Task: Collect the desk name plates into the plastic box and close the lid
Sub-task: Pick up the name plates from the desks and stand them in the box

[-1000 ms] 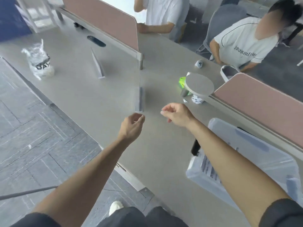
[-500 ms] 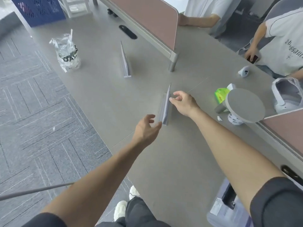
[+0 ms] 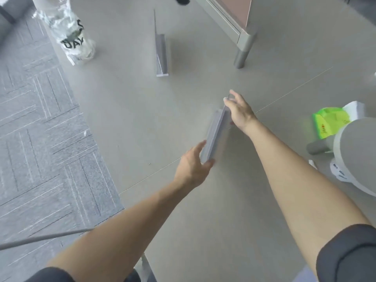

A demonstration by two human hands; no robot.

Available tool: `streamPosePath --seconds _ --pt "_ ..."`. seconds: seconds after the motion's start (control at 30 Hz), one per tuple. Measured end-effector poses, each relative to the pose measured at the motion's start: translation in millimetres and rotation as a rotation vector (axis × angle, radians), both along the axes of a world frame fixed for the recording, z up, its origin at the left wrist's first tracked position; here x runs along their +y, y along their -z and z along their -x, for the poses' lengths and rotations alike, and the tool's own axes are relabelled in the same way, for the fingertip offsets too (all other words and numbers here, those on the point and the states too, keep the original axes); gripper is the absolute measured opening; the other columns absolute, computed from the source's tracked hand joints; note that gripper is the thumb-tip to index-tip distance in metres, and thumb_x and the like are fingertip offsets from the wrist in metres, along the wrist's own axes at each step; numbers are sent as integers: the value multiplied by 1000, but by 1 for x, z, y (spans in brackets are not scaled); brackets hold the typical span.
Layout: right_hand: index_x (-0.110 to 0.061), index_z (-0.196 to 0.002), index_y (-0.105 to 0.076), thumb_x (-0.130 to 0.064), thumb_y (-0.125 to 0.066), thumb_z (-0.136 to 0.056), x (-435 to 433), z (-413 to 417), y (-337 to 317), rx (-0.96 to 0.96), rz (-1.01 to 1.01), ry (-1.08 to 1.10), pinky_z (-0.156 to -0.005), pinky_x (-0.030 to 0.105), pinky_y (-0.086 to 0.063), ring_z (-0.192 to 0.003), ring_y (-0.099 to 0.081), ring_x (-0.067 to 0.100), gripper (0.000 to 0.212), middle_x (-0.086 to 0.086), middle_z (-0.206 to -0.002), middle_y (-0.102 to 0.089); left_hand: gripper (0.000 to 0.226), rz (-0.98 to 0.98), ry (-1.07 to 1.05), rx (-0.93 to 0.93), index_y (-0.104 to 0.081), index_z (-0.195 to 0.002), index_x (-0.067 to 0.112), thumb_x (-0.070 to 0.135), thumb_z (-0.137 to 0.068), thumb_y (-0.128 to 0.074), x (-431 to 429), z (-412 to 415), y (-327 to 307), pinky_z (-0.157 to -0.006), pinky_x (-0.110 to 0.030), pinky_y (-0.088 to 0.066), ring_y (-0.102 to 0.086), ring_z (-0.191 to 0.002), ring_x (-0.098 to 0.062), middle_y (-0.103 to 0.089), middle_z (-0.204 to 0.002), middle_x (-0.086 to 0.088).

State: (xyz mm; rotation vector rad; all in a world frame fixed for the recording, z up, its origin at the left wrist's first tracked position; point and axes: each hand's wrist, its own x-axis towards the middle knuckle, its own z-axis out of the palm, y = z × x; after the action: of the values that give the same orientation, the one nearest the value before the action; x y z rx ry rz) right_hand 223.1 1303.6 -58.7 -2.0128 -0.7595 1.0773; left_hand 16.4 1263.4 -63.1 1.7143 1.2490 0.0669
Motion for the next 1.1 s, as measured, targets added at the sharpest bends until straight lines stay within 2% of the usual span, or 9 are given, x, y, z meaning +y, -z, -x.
streamPosePath --seconds 0.1,0.2,0.33,0.53,0.7,0.8,0.9,1.0,1.1 --pt "-22 -146 -43 -42 -42 -97 3 4 8 83 -65 1 -113 44 -36 -131 -42 13 53 -7 -139 -46 55 -73 71 14 -35 -145 37 22 -94 -50 -3 -6 4 -70 -25 -42 -61 -98 -21 -68 -102 10" --pt "-19 -142 -46 -32 -38 -105 2 7 11 90 -92 24 -105 21 -30 -133 -41 12 40 -3 -143 -48 54 -167 101 23 -39 -145 30 16 -93 -49 -5 -7 -1 -55 -27 -32 -40 -56 -14 -40 -54 9" --pt "-18 -144 -46 -31 -39 -105 -6 11 -3 68 -109 15 -102 16 -25 -139 -38 11 41 -3 -150 -46 53 -235 116 -25 -45 -137 36 12 -91 -50 -11 -3 -20 -50 -29 -30 -43 -53 -10 -38 -49 7" --pt "-12 -122 -60 -33 -45 -103 -27 15 -51 -14 -131 42 -79 5 -33 -107 -49 11 31 -6 -111 -56 47 -265 96 -138 -51 -134 32 12 -92 -48 -14 20 -51 -52 -36 -42 -33 -50 -19 -35 -51 4" --pt "-19 -142 -48 -37 -55 -97 -47 45 -98 27 -157 39 -97 19 -27 -132 -43 7 49 -4 -143 -49 43 -268 112 -257 -54 -130 27 18 -89 -46 -33 45 -78 -53 -31 -36 -31 -51 -21 -34 -52 4" --pt "-32 -146 -44 -38 -59 -94 -60 69 -129 92 -160 80 -95 32 -32 -122 -43 3 54 -11 -146 -44 40 -263 106 -359 -54 -122 34 21 -86 -44 -45 66 -96 -51 -31 -35 -30 -53 -22 -39 -58 -5" --pt "-42 -129 -59 -45 -65 -86 -73 97 -153 54 -196 189 -80 27 -41 -112 -50 5 43 -10 -139 -51 44 -270 99 -437 -52 -125 39 16 -88 -44 -53 89 -110 -51 -30 -34 -30 -51 -19 -45 -61 -11" --pt "-49 -96 -65 -55 -64 -77 -90 124 -176 19 -208 261 -70 27 -40 -111 -53 13 20 -3 -135 -53 46 -289 101 -488 -50 -130 38 13 -92 -47 -61 110 -126 -51 -28 -32 -30 -48 -14 -37 -54 7" --pt "-45 -97 -62 -53 -63 -82 -119 154 -202 -36 -216 328 -68 27 -41 -92 -56 11 16 -15 -112 -60 48 -317 173 -512 -47 -136 37 16 -93 -47 -77 134 -142 -53 -29 -37 -35 -49 -15 -39 -52 5"
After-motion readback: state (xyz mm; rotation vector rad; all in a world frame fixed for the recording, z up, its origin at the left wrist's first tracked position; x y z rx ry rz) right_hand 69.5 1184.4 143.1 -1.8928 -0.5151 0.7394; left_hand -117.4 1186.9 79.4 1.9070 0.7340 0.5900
